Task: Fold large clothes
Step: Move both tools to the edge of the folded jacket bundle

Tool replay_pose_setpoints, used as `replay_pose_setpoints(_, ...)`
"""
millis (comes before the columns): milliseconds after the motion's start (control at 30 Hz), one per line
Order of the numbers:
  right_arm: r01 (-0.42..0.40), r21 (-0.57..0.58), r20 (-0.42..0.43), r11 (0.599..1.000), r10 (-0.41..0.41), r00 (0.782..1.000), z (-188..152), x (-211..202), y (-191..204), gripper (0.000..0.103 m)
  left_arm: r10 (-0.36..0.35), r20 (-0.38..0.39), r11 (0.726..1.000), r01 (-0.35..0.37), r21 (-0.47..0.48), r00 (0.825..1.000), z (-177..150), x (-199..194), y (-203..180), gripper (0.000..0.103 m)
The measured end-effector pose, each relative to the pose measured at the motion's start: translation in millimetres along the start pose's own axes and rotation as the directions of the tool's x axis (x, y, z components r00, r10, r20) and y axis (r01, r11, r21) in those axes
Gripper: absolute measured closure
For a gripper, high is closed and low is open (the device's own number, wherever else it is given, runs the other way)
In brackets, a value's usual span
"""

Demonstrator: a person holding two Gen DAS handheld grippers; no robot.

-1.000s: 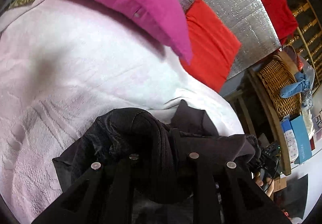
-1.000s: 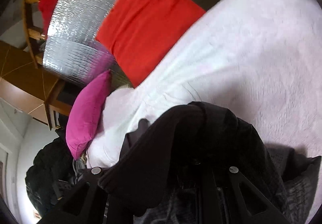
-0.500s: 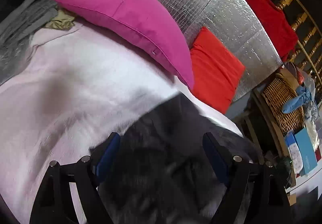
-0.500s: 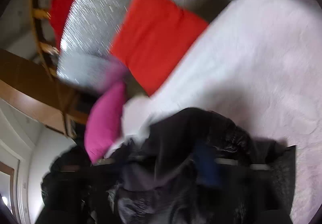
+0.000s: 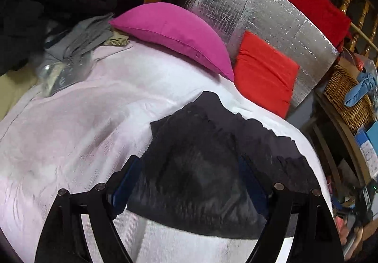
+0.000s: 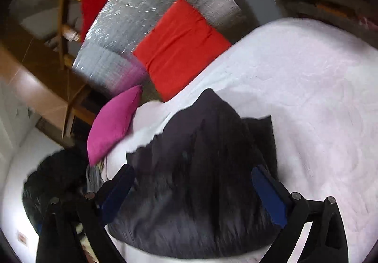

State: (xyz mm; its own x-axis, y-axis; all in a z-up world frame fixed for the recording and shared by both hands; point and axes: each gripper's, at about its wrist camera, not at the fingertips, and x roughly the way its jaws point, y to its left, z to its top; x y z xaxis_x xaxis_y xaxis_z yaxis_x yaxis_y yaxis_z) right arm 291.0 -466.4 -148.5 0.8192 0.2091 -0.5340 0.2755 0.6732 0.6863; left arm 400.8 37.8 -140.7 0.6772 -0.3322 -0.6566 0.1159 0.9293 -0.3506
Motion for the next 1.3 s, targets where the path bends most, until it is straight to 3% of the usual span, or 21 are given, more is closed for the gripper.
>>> replay_pose_setpoints(67, 0.025, -0.055, 0.006, 0.998, -0.025, 1.0, -9.2, -2.6, 11.7, 0.016, 0.044, -0.006, 0.998, -0.044, 0.051, 0.999, -6.2, 4.1, -7.9, 0.017)
replay_pose_setpoints(167, 0.042, -0.122, -0.062, 0.992, -0.05, 0.997, -19.1, 9.3, 28.8, 0.036, 0.093, -0.038, 0.992, -0.09, 0.09, 0.995, -16.0, 21.4, -11.8, 0.017)
replay_pose_setpoints(200, 0.055, -0.16, -0.075, 0.986, -0.068, 0.995, -22.6, 14.5, 35.3, 0.039, 0.129, -0.058, 0.987, -0.123, 0.099, 0.99, -19.3, 30.2, -11.0, 0.017)
replay_pose_setpoints(333, 0.115, -0.213, -0.147, 0.97, -0.148, 0.978, -32.2, 43.4, 35.9, 0.04, 0.217, -0.138, 0.972, -0.201, 0.119, 0.967, -30.4, 63.5, -2.6, 0.017)
replay_pose_setpoints(500, 0.18, -0.209, -0.172, 0.961, -0.218, 0.961, -24.1, 78.2, 17.0, 0.045, 0.255, -0.106, 0.961, -0.24, 0.139, 0.961, -27.7, 79.1, -1.2, 0.017)
replay_pose_setpoints(700, 0.199, -0.257, -0.185, 0.946, -0.25, 0.95, -9.9, 108.4, 8.8, 0.045, 0.3, -0.126, 0.948, -0.282, 0.147, 0.945, -21.8, 115.5, -3.1, 0.011)
replay_pose_setpoints(833, 0.192, -0.276, -0.191, 0.942, -0.25, 0.949, -9.6, 108.1, 8.2, 0.045, 0.334, -0.135, 0.937, -0.312, 0.16, 0.933, -17.7, 116.6, -8.6, 0.009)
replay_pose_setpoints(1000, 0.112, -0.129, -0.214, 0.985, -0.138, 0.967, -0.5, 71.8, 0.9, 0.043, 0.313, -0.139, 0.943, -0.29, 0.165, 0.94, -15.6, 83.4, -19.3, 0.011)
replay_pose_setpoints(1100, 0.035, -0.041, -0.158, 0.999, -0.041, 0.987, 3.2, 32.5, -3.8, 0.032, 0.253, -0.105, 0.955, -0.232, 0.183, 0.962, -16.2, 55.0, -27.6, 0.011)
replay_pose_setpoints(1167, 0.018, -0.009, -0.117, 1.0, -0.019, 0.993, 4.7, 9.8, -7.2, 0.025, 0.216, -0.093, 0.963, -0.197, 0.182, 0.972, -16.0, 39.0, -28.5, 0.011)
replay_pose_setpoints(1300, -0.017, 0.106, -0.116, 0.994, 0.029, 0.993, 0.0, -22.2, -32.8, 0.025, 0.125, -0.167, 0.99, -0.112, 0.088, 0.978, -21.3, 25.3, -9.8, 0.011)
